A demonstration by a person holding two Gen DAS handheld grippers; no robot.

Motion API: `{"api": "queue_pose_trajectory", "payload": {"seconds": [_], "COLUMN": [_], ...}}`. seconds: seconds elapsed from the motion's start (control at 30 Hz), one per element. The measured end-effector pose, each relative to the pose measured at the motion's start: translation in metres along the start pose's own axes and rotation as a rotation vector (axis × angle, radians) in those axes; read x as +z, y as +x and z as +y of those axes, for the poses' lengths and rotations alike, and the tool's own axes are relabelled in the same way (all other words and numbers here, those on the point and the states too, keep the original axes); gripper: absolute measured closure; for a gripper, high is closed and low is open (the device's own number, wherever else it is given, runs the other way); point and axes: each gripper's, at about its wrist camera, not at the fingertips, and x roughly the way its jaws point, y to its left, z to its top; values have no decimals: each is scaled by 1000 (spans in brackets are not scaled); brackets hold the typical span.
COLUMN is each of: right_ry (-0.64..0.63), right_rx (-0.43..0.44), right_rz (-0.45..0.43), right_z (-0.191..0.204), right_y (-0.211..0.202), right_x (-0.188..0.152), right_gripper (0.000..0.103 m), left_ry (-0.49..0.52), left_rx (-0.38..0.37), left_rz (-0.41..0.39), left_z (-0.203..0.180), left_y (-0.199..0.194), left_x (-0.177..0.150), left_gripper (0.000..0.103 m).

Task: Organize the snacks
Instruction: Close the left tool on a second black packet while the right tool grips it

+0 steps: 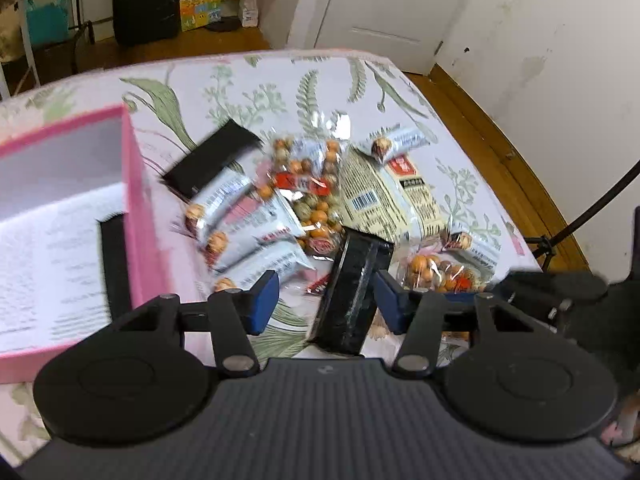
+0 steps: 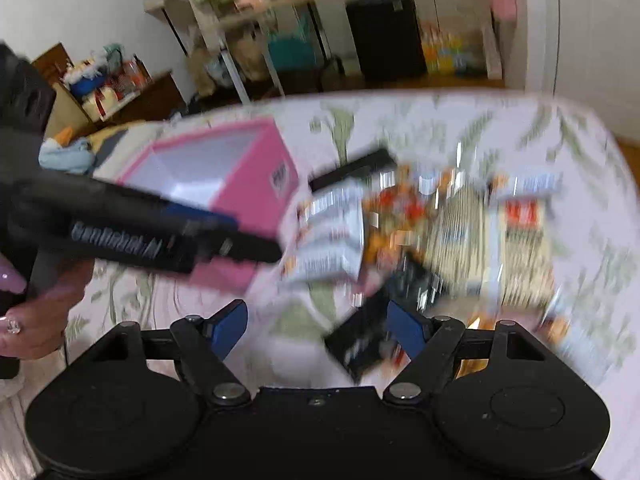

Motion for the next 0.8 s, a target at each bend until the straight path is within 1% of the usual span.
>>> {"api": "queue_pose_trajectory", "payload": {"seconds": [0.07, 0.1, 0.13, 0.17, 0.27, 0.3, 0.37, 0.4, 0.47, 0.57, 0.63, 0.7, 0.8], "right_ry": [33, 67, 105, 134, 173, 165, 151, 150, 141, 108, 79, 36, -3], "right_rx": [65, 75, 56, 39, 7, -23, -54, -67, -92, -128, -137, -158, -189], "right_rz": [66, 106, 132, 140, 132, 128, 74, 51, 32, 4, -17, -42, -65], "right_z": [-8, -13, -17, -20, -24, -23, -19, -16, -12, -2, -2, -1, 0], "right_y": [23, 36, 47, 55, 75, 81, 84, 84, 86, 87, 90, 92, 94], "right_x": [-10, -15, -19, -21, -27, -28, -30, -31, -34, -38, -38, -40, -40], "right_gripper": [29, 31, 33, 33, 33, 34, 35, 35, 35, 34, 31, 30, 27], "left_ry": [-6, -7, -4, -1, -1, 0, -17, -37, -99, -133, -126, -89, -84], "left_rx": [-20, -23, -22, -24, -37, -29, 7, -12, -76, -188, -196, -208, -228], "left_rz": [16, 31, 40, 45, 65, 78, 94, 88, 77, 119, 141, 167, 208], "left_z": [-1, -1, -1, -1, 4, 7, 16, 22, 31, 35, 32, 28, 23], "left_y": [19, 29, 38, 45, 70, 79, 95, 97, 99, 104, 106, 107, 108], "left_x": [-7, -12, -14, -17, -25, -26, -30, -31, -30, -26, -26, -27, -26], "left_gripper": [54, 54, 54, 54, 54, 54, 53, 52, 55, 55, 55, 55, 55]}}
